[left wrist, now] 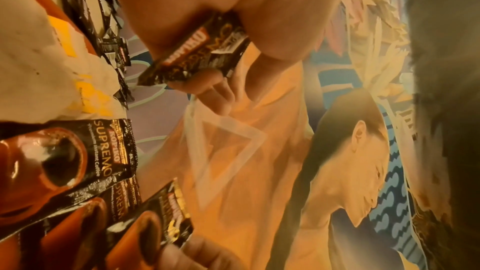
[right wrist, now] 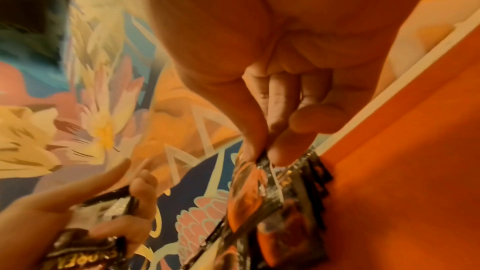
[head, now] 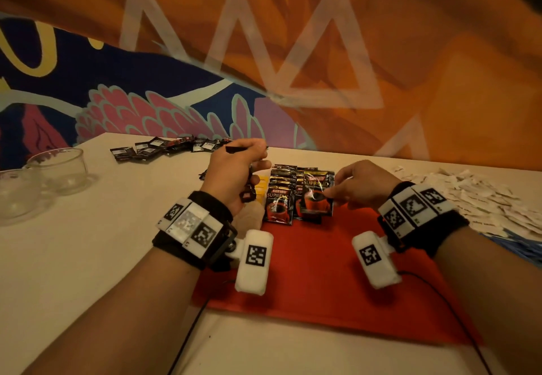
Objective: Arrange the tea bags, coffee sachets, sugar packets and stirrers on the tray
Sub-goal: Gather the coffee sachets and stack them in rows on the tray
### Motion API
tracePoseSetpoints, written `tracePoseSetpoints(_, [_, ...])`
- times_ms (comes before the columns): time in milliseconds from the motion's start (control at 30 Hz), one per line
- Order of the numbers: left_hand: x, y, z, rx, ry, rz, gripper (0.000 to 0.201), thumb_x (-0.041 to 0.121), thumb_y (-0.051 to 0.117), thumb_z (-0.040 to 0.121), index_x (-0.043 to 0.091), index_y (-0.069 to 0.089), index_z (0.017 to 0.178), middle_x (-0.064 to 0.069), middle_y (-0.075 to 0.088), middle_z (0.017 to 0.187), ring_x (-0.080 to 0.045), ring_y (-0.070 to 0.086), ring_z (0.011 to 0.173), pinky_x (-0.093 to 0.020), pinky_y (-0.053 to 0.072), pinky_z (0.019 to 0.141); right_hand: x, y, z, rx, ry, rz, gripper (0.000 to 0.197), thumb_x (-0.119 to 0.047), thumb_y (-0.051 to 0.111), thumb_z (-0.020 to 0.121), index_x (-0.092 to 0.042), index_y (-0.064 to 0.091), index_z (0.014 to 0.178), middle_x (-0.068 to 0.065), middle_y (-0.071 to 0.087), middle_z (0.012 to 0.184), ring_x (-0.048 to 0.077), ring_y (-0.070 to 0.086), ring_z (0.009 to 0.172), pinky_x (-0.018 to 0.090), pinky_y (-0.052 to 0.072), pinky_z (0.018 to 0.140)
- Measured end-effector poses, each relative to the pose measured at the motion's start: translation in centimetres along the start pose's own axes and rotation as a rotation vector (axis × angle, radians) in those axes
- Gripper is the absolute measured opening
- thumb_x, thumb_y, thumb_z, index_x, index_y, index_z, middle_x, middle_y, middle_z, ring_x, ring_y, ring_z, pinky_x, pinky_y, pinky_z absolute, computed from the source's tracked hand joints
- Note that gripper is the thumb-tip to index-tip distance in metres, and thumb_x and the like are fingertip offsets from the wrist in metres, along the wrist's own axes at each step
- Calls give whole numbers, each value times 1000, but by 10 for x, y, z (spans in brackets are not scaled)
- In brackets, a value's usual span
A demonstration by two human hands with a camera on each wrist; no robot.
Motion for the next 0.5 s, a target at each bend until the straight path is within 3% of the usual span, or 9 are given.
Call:
tracePoseSetpoints(167, [-3,-3,3,12,-46,-51,11,14,66,95,11,67,105,-7,67,94,-14,65,74,-19,42,47,9,12,5,-66,131,-35,16,-14,80,80,-10,68,71,3,68,60,16,59,66,30,47,63])
tracePoseSetpoints(333, [-5,-5,5,21,-70,-87,16,12,65,94,8,67,109,-7,66,91,-15,66,73,-19,42,46,7,21,9,-40,158,-78,17,-20,83,78,-9,71,78,9,72,79,18,62,75,35,50,74])
tracePoseSetpoints(500, [-4,-6,5,21,-90,-98,16,12,64,95,8,66,110,-6,66,90,-14,66,73,-19,42,46,8,24,13,-44,148,-104,22,-23,86,74,-11,67,71,13,75,86,27,67,85,42,51,84])
Point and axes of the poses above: each hand's wrist, its own z-axis towards the middle knuckle, its own y-axis out of the palm, x = y × z, the point moved 4 cm from there along z, towards the middle knuckle
